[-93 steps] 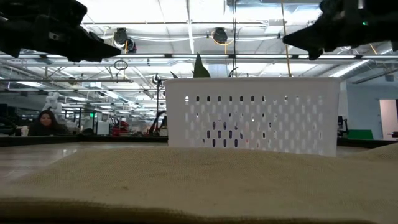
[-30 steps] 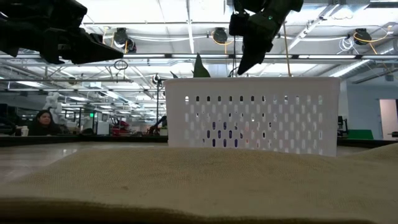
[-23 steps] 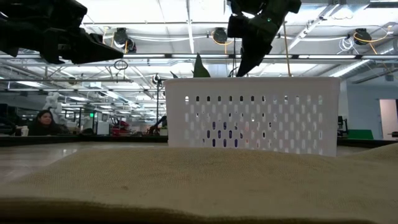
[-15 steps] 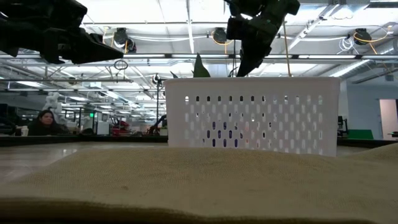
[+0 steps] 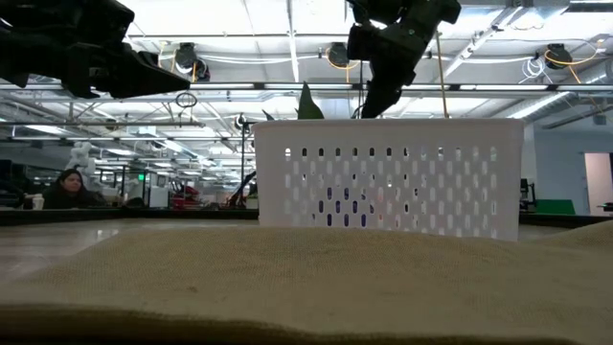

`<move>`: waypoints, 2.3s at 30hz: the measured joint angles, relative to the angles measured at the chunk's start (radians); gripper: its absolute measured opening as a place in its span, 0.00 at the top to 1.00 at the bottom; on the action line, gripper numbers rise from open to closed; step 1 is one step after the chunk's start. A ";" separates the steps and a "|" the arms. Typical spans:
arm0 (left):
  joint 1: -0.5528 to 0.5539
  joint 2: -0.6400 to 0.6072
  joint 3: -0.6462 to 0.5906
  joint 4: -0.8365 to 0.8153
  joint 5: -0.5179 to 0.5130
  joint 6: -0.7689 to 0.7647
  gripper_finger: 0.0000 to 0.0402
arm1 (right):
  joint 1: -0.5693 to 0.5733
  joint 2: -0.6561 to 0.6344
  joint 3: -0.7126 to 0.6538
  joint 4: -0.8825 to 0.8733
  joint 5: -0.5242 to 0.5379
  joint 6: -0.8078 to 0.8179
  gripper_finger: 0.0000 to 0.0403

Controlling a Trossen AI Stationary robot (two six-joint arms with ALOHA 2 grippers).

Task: Pick and placing Produce into tupperware
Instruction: Put the orange into the white bin

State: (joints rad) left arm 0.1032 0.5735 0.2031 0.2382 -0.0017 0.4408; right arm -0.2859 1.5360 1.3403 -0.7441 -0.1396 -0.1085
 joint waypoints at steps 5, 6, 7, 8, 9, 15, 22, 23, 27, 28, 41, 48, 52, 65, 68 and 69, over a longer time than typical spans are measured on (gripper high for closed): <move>0.000 0.000 0.000 0.000 0.000 0.000 0.94 | 0.000 0.000 0.000 0.018 0.000 0.031 0.43; 0.000 0.000 0.000 0.000 0.000 0.000 0.94 | 0.000 0.000 0.000 0.018 0.000 0.037 0.42; 0.000 0.000 0.000 0.000 0.000 0.000 0.95 | 0.000 0.000 0.000 0.019 0.000 0.040 0.42; 0.000 0.000 0.000 0.000 0.000 -0.001 0.95 | 0.000 0.000 0.000 0.022 0.001 0.040 0.42; 0.000 0.000 0.000 0.000 0.000 -0.004 0.96 | 0.000 0.000 0.000 0.026 0.001 0.041 0.42; 0.000 0.000 0.000 0.000 0.000 -0.009 1.00 | 0.003 0.005 0.000 0.029 0.001 0.044 0.42; 0.000 0.000 0.000 0.000 0.000 -0.010 0.94 | 0.028 0.059 -0.002 0.010 0.003 0.020 0.42; 0.000 0.000 0.000 0.000 0.000 -0.011 0.94 | 0.032 0.072 -0.002 0.011 0.003 0.020 0.42; 0.000 0.000 0.000 -0.001 0.000 -0.013 0.94 | 0.039 0.116 -0.002 0.010 0.002 0.027 0.41; 0.000 0.000 0.000 -0.002 0.000 -0.018 0.94 | 0.039 0.129 -0.002 0.000 0.003 0.036 0.41; 0.000 0.000 0.000 -0.002 0.000 -0.051 0.97 | 0.039 0.222 -0.002 -0.046 0.003 0.017 0.41; 0.000 0.000 0.000 -0.003 0.000 -0.053 0.93 | 0.039 0.230 -0.002 -0.042 0.003 0.007 0.41; 0.000 0.000 0.000 -0.003 0.000 -0.053 0.95 | 0.039 0.230 -0.016 -0.039 0.003 -0.004 0.41; 0.000 0.000 0.000 -0.002 0.000 -0.053 0.96 | 0.046 0.230 -0.095 0.054 -0.034 -0.085 0.41; 0.000 0.000 0.000 -0.002 0.000 -0.053 0.94 | 0.047 0.230 -0.107 0.079 -0.051 -0.087 0.41; 0.000 0.000 0.000 -0.002 0.000 -0.052 0.94 | 0.047 0.230 -0.111 0.086 -0.052 -0.087 0.41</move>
State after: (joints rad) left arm 0.1032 0.5735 0.2031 0.2359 -0.0021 0.3885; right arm -0.2394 1.7664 1.2290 -0.6579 -0.1915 -0.1957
